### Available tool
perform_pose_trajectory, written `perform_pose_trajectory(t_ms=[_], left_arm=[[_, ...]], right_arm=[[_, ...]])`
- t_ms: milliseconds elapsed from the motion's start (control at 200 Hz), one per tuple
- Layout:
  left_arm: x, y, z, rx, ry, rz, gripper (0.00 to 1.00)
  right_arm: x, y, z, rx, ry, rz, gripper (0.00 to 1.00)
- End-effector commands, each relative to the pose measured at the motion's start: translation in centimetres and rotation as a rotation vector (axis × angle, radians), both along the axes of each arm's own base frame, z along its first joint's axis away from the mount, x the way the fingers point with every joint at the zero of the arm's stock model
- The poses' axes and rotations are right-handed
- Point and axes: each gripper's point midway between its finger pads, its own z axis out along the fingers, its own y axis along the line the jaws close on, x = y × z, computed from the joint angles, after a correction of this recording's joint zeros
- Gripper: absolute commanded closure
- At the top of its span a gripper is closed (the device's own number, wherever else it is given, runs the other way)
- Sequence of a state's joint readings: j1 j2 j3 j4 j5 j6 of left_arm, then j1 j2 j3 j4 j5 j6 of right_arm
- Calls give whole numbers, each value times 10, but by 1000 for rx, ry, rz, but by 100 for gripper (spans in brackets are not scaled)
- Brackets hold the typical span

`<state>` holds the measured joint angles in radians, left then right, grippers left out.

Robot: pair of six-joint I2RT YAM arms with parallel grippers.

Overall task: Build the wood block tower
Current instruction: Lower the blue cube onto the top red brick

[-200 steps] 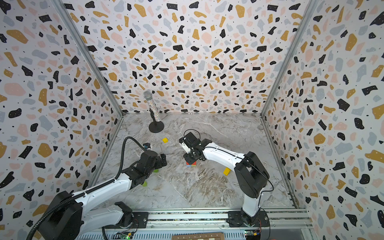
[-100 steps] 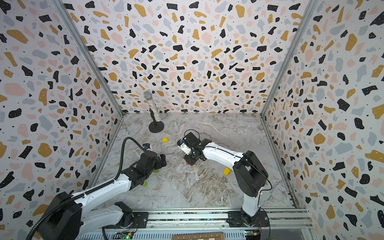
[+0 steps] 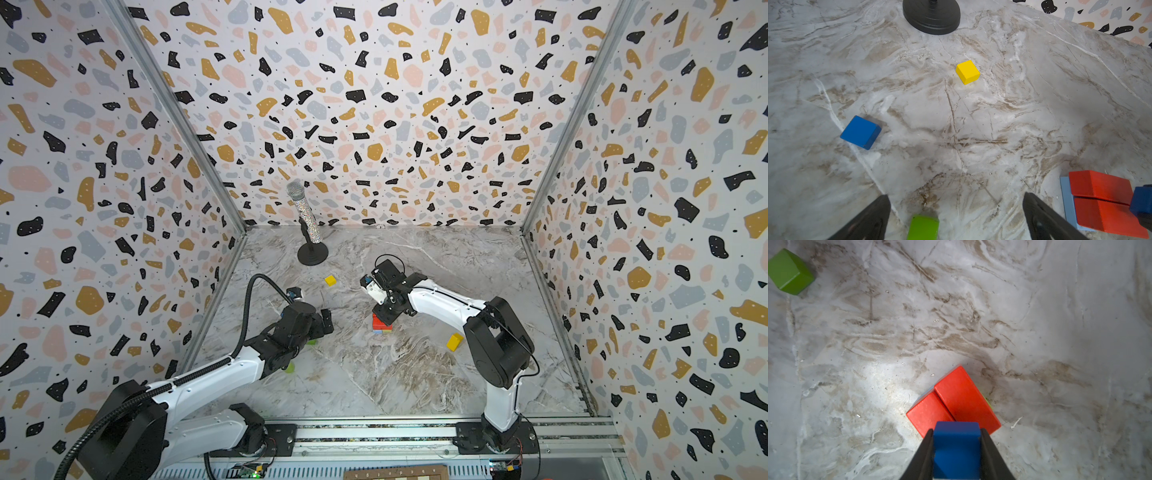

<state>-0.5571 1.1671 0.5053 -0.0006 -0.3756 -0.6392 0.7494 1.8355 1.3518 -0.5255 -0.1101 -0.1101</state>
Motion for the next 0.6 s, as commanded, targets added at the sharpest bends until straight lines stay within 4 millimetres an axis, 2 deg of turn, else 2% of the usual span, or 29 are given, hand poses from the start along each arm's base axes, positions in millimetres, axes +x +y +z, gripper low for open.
perform_pose_trajectory(t_ms=[0,596], left_arm=[[4,1,3,9,-17,1,0],[5,0,0,10,-9,-1,0]], right_arm=[[1,8,8,13,5,25,70],[3,7,0,-5,15,17,70]])
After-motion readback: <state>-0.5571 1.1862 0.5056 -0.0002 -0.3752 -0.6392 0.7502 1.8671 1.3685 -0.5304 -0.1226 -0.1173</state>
